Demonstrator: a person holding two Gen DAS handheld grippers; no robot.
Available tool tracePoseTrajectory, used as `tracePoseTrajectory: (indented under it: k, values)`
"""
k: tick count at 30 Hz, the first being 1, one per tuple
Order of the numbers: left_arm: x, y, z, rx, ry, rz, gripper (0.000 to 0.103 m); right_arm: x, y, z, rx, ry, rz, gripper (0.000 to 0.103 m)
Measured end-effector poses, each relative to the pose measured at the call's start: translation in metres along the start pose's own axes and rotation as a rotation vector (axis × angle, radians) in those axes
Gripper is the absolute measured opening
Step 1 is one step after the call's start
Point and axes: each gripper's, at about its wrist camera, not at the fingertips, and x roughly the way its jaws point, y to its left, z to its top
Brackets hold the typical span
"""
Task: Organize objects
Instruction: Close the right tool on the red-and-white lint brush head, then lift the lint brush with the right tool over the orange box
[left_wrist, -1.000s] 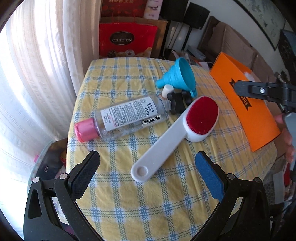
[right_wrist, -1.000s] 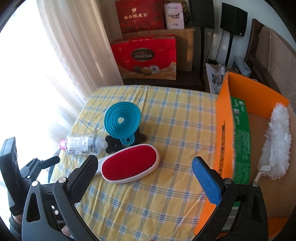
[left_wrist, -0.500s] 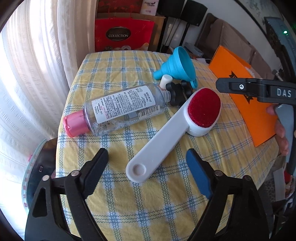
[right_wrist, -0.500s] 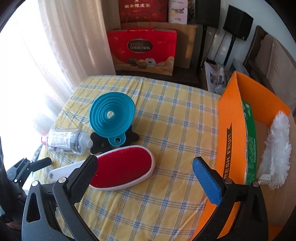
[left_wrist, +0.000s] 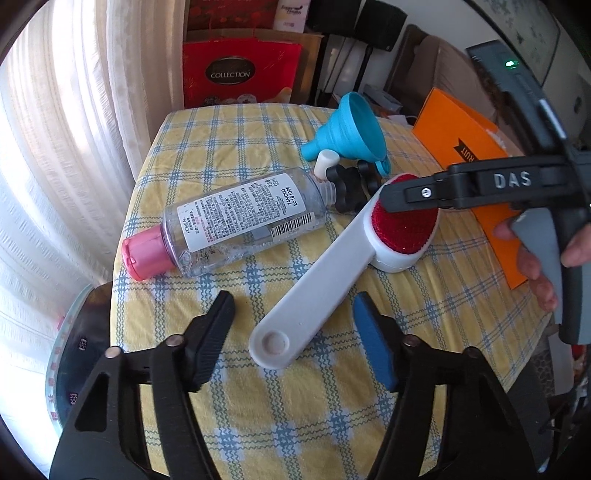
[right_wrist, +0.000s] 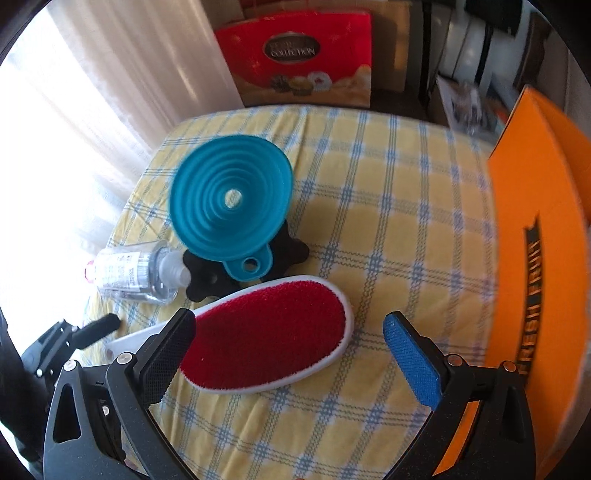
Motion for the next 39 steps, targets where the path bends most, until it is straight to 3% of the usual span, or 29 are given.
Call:
tracePoseTrajectory:
  k: [3, 6, 9, 13, 18, 24, 27, 31, 34, 35, 36, 39]
  values:
    - [0.001, -0.002, 0.001, 0.004, 0.0, -0.009, 0.047, 0.001, -0.003, -0.001, 0.021, -0.009, 0.042, 0.101]
    - [0.002, -0.004, 0.002, 0.011, -0.001, -0.007, 0.047, -0.002, 0.001, -0.001, -0.002, -0.015, 0.061, 0.087]
    - [0.002, -0.005, 0.001, 0.015, -0.003, -0.01, 0.046, -0.004, 0.003, 0.0, 0.006, -0.01, 0.06, 0.084]
    - [0.0, -0.007, 0.0, 0.009, -0.004, -0.034, 0.04, -0.011, 0.002, 0.003, 0.039, -0.006, 0.07, 0.068]
    - [-0.001, -0.018, 0.0, 0.039, -0.004, -0.028, 0.037, -0.017, 0.006, 0.004, 0.029, 0.014, 0.077, 0.065]
    - [0.0, -0.03, -0.008, 0.075, -0.006, -0.027, 0.036, -0.024, -0.002, 0.001, 0.114, 0.024, 0.163, 0.063]
    - [0.0, -0.024, -0.005, 0.029, 0.014, -0.063, 0.036, -0.027, -0.005, 0.002, 0.144, 0.023, 0.184, 0.063]
    - [0.003, -0.016, 0.001, -0.048, 0.042, -0.105, 0.031, -0.021, -0.013, -0.002, 0.26, 0.07, 0.325, 0.062]
    - [0.004, -0.015, 0.002, -0.054, 0.049, -0.126, 0.03, -0.016, -0.005, -0.007, 0.241, 0.084, 0.291, 0.06]
    - [0.005, -0.017, 0.001, -0.047, 0.046, -0.128, 0.029, -0.014, -0.001, -0.008, 0.231, 0.086, 0.282, 0.057]
    - [0.005, -0.019, 0.001, -0.041, 0.044, -0.125, 0.029, -0.013, 0.001, -0.008, 0.224, 0.09, 0.277, 0.047]
    - [0.004, -0.02, -0.001, -0.033, 0.043, -0.126, 0.027, -0.013, 0.004, -0.008, 0.231, 0.079, 0.272, 0.044]
